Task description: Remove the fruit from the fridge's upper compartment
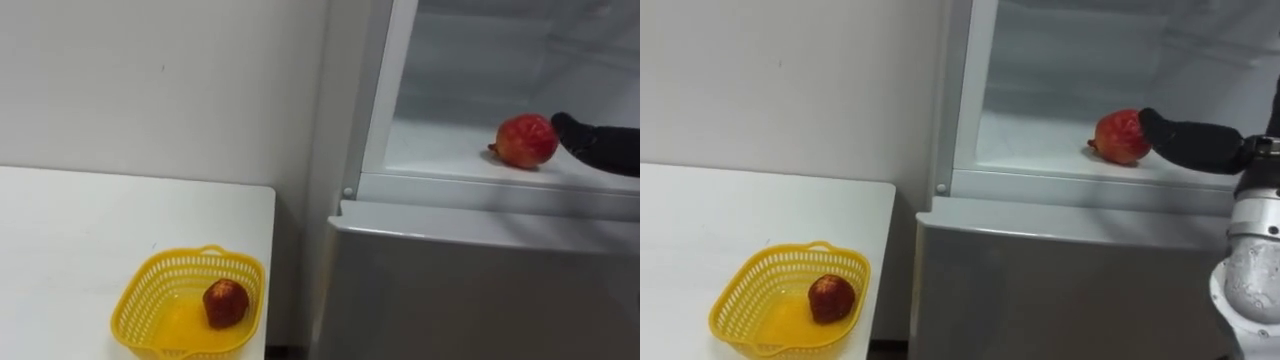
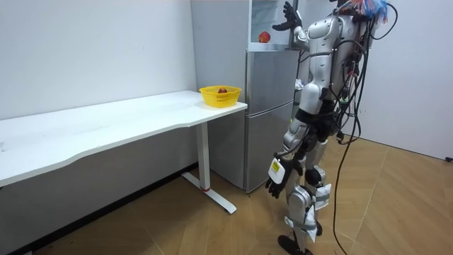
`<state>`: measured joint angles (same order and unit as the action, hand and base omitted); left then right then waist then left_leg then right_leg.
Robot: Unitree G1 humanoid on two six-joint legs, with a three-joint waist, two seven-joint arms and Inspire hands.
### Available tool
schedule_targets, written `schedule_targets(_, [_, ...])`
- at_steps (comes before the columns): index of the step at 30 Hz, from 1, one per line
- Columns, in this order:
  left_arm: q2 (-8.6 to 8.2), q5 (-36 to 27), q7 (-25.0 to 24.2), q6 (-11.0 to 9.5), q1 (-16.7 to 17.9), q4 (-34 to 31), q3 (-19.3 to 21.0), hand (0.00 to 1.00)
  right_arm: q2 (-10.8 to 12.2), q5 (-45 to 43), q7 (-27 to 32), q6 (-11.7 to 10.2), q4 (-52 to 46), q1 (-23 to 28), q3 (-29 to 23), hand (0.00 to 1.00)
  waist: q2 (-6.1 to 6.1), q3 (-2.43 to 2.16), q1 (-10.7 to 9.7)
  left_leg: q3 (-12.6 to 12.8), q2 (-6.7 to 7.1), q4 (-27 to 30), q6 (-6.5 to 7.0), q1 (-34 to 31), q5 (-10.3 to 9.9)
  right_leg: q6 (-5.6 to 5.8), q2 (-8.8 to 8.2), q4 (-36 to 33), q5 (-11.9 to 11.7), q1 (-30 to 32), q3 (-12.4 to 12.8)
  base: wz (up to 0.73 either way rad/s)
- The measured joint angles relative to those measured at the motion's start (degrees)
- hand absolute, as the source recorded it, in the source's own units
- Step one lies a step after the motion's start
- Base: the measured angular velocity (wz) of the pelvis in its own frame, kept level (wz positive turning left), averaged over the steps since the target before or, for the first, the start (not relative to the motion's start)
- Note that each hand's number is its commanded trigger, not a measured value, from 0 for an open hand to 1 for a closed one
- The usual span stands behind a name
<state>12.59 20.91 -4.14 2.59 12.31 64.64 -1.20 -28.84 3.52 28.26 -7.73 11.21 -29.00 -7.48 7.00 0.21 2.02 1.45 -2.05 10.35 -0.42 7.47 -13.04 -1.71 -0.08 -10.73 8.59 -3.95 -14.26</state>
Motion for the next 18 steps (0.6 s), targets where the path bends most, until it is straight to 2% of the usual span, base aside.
schedule_targets(8, [0.16,0.01,-0.26,0.45,0.77,-1.96,0.69,0.00,-2.01,1.69,-3.09,1.42,4.56,-2.46,0.05,0.00,0.17,-0.10,0.03,-0.27,0.00,0.22,0.00,0.10,0.00,-0.04,-0.02,-0.04,-0.03,-0.03,-0.24,0.01])
schedule_targets(18, [0.65,0.04,-1.61,0.97,1.02,-2.80,0.73,0.00,-2.76,2.51,-6.35,2.21,5.93,-3.11,0.12,0.00,0.40,-0.03,0.02,-0.13,0.00,0.23,0.00,0.13,0.00,-0.06,0.00,-0.05,-0.04,0.00,-0.21,0.00])
